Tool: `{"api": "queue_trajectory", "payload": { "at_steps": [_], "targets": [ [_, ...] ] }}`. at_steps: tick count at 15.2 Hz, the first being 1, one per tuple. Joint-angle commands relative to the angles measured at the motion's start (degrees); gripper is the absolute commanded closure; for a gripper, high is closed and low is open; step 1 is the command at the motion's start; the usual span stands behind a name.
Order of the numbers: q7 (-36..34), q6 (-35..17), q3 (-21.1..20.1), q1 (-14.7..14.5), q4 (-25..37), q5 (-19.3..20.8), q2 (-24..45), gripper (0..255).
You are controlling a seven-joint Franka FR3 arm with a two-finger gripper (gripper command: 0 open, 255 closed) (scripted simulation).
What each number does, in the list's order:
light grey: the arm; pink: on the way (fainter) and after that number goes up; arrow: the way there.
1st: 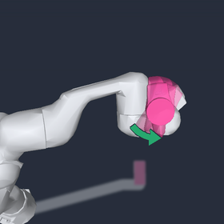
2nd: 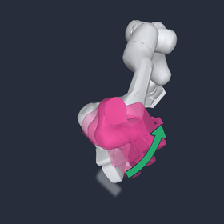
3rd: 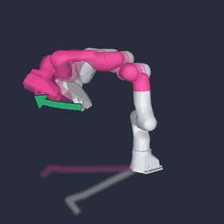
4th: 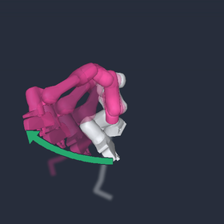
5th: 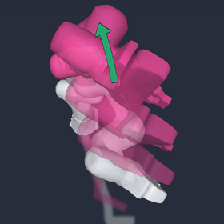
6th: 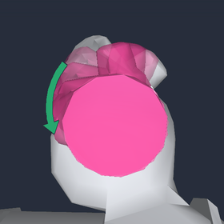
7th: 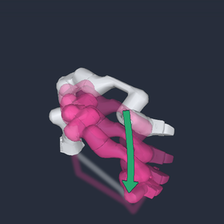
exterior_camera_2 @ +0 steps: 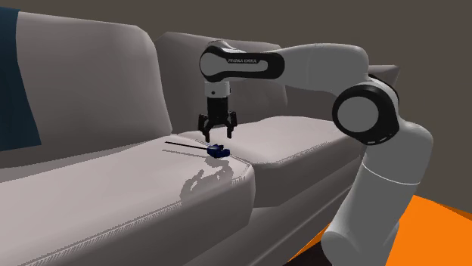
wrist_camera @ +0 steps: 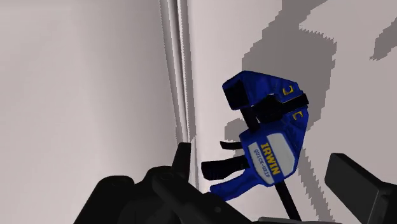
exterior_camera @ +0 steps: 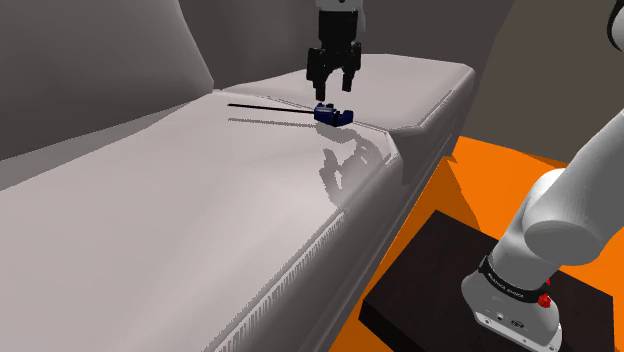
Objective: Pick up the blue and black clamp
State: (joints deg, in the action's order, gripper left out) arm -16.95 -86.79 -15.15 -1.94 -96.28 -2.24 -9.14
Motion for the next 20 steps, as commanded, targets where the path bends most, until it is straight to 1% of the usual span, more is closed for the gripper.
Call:
{"api": "queue_trajectory", "payload": {
  "at_steps": [1,8,10,11,20],
  "targets": [
    [-2.0,0.8,-1.1,-0.4,3.6,1.2,3.0,0],
    [-1.7,-5.3,-0.9,-0.4,-4.2,0.8,1.4,0],
    [-1.7,-5.3,-0.9,-0.4,-4.2,0.8,1.4,0],
    [-1.6,-5.4,-0.9,-0.4,-4.2,0.8,1.4,255],
    [-1.7,-5.3,-0.9,-0.4,-4.2,0.8,1.4,255]
  ]
}}
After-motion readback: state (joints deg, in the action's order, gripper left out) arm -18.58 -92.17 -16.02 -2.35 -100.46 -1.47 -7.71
